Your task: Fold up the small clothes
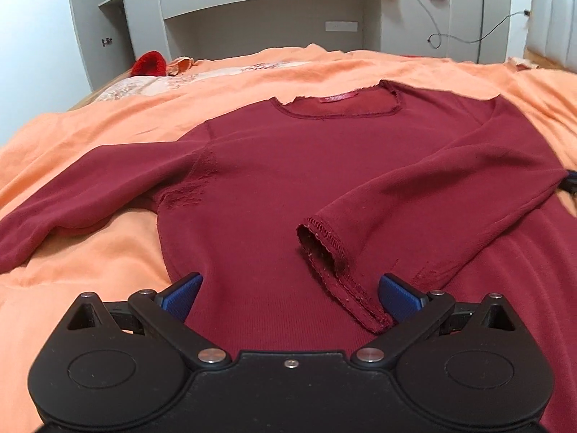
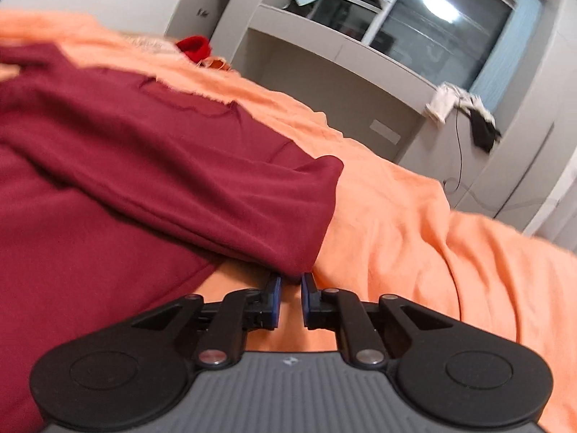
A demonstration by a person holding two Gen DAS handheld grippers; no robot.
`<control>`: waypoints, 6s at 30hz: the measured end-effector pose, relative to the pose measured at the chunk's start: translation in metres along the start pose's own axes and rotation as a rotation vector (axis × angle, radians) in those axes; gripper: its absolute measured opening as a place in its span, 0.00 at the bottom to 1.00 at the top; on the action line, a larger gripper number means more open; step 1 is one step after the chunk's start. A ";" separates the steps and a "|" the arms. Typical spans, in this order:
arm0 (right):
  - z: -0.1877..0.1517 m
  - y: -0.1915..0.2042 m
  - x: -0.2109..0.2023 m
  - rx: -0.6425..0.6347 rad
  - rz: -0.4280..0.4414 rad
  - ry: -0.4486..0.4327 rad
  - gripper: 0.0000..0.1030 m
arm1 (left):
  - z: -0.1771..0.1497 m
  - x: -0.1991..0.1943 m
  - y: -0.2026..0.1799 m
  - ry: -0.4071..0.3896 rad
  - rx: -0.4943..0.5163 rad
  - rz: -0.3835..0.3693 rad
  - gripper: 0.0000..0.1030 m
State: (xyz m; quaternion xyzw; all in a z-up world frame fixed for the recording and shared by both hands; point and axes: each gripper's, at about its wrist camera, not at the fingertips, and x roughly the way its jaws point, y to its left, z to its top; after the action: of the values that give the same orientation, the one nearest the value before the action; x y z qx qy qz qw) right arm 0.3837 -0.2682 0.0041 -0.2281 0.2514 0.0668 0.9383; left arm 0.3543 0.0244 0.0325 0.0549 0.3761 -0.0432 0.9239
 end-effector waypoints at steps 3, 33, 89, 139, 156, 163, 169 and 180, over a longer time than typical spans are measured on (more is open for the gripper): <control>-0.001 -0.006 -0.021 0.064 0.015 -0.022 0.50 | 0.001 -0.006 0.012 -0.018 -0.039 -0.052 1.00; -0.001 0.062 -0.110 0.447 0.514 -0.227 1.00 | -0.035 -0.034 0.278 -0.195 -0.821 0.293 0.99; -0.021 0.003 -0.139 0.630 0.290 -0.318 1.00 | 0.098 -0.075 -0.048 -0.669 0.163 -0.030 0.08; 0.039 0.067 -0.088 0.379 0.480 -0.287 1.00 | 0.021 0.034 0.176 -0.318 -0.429 -0.082 0.91; 0.013 0.073 -0.057 0.443 0.493 -0.136 1.00 | 0.026 0.051 0.174 -0.150 -0.529 -0.010 0.07; 0.013 0.075 -0.054 0.441 0.494 -0.118 1.00 | 0.019 0.062 0.180 -0.104 -0.554 -0.010 0.13; 0.011 0.074 -0.055 0.449 0.497 -0.117 1.00 | 0.016 0.050 0.178 -0.119 -0.541 -0.011 0.35; -0.003 0.071 -0.086 0.428 0.466 -0.145 1.00 | -0.007 -0.009 0.155 -0.230 -0.470 0.032 0.90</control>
State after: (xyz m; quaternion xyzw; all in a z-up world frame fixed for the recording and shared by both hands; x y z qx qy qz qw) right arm 0.2906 -0.2071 0.0174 0.0435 0.2377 0.2416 0.9398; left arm 0.3621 0.1793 0.0445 -0.1608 0.2676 0.0539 0.9485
